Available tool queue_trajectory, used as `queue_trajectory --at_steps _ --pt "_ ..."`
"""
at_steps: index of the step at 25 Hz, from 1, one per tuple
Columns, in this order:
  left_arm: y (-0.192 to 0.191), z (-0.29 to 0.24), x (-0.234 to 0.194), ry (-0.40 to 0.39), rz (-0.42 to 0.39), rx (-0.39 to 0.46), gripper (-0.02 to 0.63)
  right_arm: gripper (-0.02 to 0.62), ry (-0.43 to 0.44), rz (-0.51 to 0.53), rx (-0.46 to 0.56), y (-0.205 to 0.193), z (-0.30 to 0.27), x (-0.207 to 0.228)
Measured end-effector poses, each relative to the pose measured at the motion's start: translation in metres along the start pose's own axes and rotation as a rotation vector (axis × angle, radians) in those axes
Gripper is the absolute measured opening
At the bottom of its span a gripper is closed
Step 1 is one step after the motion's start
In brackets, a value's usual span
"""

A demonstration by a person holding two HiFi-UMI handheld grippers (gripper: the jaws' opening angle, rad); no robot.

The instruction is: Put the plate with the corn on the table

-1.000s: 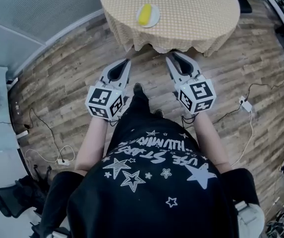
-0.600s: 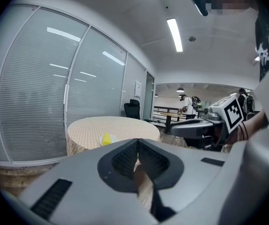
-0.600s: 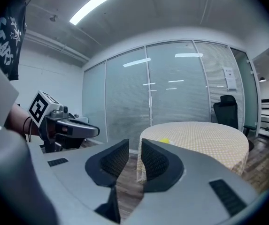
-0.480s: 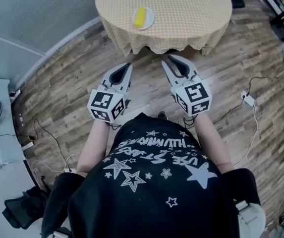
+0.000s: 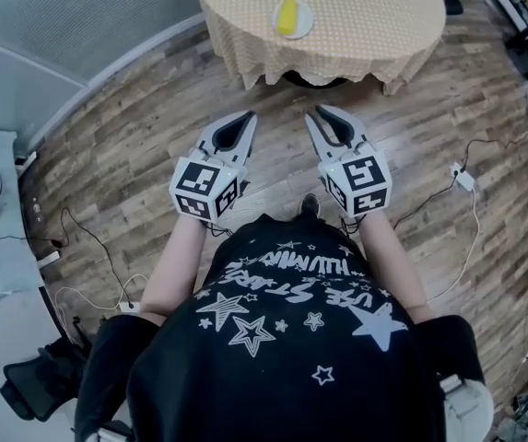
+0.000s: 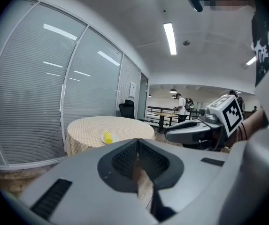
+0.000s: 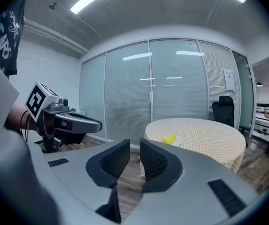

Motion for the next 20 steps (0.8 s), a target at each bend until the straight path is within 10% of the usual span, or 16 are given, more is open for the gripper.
queue_trajectory --at_steps 20 --pt "-0.028 0.098 -0.019 -0.068 0.014 0.019 0.008 0.077 -0.120 -0.033 -0.067 -0.006 0.024 -0.103"
Point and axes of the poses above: the fingertips, and each gripper's own axes: z backward along the fingers, x to its right, y out of its top, the point moved 8 cm from there along z, backward along the fingers, and after that the axes turned 4 degrees about -y, right-handed, at the moved point
